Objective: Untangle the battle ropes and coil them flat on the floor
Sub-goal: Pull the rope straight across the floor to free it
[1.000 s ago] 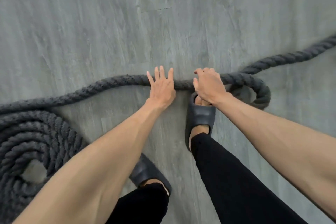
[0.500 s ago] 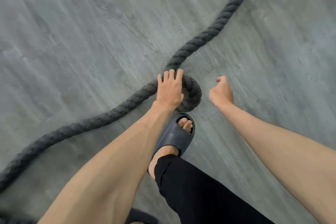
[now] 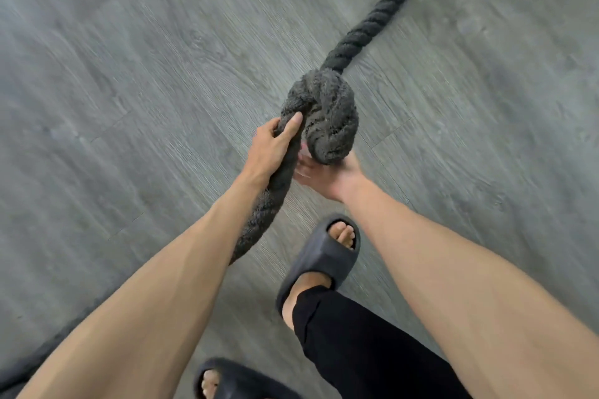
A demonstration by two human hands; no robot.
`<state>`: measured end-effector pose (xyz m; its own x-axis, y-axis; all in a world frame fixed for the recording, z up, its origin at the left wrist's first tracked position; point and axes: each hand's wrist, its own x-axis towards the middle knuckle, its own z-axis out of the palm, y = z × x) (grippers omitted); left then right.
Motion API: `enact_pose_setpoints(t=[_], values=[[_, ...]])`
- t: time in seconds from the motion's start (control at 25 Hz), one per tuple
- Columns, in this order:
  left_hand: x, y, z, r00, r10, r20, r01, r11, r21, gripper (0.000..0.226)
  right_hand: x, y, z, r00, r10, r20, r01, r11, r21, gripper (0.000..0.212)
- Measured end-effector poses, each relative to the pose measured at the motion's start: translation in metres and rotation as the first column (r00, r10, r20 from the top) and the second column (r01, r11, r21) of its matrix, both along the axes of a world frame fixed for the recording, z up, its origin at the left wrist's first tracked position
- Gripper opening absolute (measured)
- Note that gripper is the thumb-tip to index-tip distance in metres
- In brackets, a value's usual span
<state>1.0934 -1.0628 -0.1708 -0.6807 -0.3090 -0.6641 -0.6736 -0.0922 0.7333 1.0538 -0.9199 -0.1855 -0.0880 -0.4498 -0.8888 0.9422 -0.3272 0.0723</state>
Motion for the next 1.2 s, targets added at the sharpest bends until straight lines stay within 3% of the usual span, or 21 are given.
enact_pose_setpoints(t=[0.12,0.2,0.24,0.32,0.4,0.48,0.56,0.64,0.68,0.76,0.84,0.96,1.04,1.12,1.16,1.2], values=[[-0.007,-0.012,0.011,0.998,0.057,-0.038,-0.056,0.998,0.029,0.064,-0.023,-0.018,0.015,0.994,0.085,-0.071,-0.074,0.988,0.135,0.042],[-0.006,-0.018,0.009,0.996,0.08,-0.037,-0.082,0.994,-0.068,0.056,-0.031,-0.016,0.018,0.993,0.06,-0.102,-0.035,0.973,0.23,0.031],[-0.001,-0.018,0.007,0.997,0.083,-0.008,-0.083,0.987,-0.138,0.051,-0.036,-0.011,0.02,0.989,0.051,-0.137,0.001,0.935,0.354,0.025],[0.014,-0.016,0.001,0.997,0.039,0.061,-0.021,0.961,-0.276,0.041,-0.054,0.004,0.028,0.983,0.073,-0.168,0.06,0.739,0.671,0.027],[0.028,-0.009,-0.005,0.981,-0.076,0.176,0.131,0.937,-0.323,0.033,-0.08,0.025,0.05,0.976,0.091,-0.196,0.144,0.403,0.904,0.038],[0.026,0.005,-0.006,0.912,-0.242,0.333,0.333,0.909,-0.251,0.029,-0.107,0.046,0.068,0.916,0.21,-0.341,0.315,0.146,0.938,0.049],[0.001,0.022,0.005,0.905,-0.274,0.326,0.363,0.897,-0.252,0.039,-0.121,0.05,0.083,0.802,0.39,-0.452,0.47,0.052,0.881,0.045],[-0.043,0.039,0.036,0.984,-0.154,0.094,0.173,0.949,-0.263,0.039,-0.125,0.042,0.087,0.688,0.515,-0.511,0.567,0.058,0.821,0.043],[-0.07,0.047,0.056,0.996,-0.093,-0.011,0.089,0.974,-0.21,0.032,-0.124,0.033,0.089,0.629,0.565,-0.533,0.599,0.085,0.796,0.043],[-0.137,0.059,0.097,0.995,-0.075,-0.064,0.074,0.997,-0.014,0.024,-0.119,0.012,0.096,0.538,0.622,-0.568,0.613,0.174,0.771,0.048],[-0.205,0.067,0.124,0.979,-0.204,-0.008,0.204,0.974,0.101,0.039,-0.113,-0.007,0.107,0.502,0.646,-0.575,0.55,0.274,0.789,0.057],[-0.269,0.082,0.15,0.851,-0.514,0.105,0.518,0.855,-0.019,0.051,-0.101,-0.014,0.122,0.428,0.746,-0.509,0.406,0.344,0.846,0.069],[-0.276,0.095,0.151,0.744,-0.626,0.233,0.665,0.727,-0.17,0.034,-0.097,0.0,0.13,0.354,0.794,-0.494,0.364,0.369,0.855,0.053],[-0.265,0.1,0.138,0.687,-0.642,0.341,0.726,0.626,-0.285,0.037,-0.096,0.017,0.137,0.236,0.842,-0.485,0.324,0.403,0.856,0.032],[-0.257,0.097,0.131,0.682,-0.629,0.374,0.729,0.626,-0.276,0.043,-0.098,0.026,0.141,0.228,0.85,-0.475,0.261,0.417,0.871,0.029],[-0.249,0.094,0.129,0.681,-0.619,0.391,0.727,0.635,-0.261,0.046,-0.104,0.035,0.142,0.291,0.844,-0.45,0.185,0.412,0.892,0.027]])
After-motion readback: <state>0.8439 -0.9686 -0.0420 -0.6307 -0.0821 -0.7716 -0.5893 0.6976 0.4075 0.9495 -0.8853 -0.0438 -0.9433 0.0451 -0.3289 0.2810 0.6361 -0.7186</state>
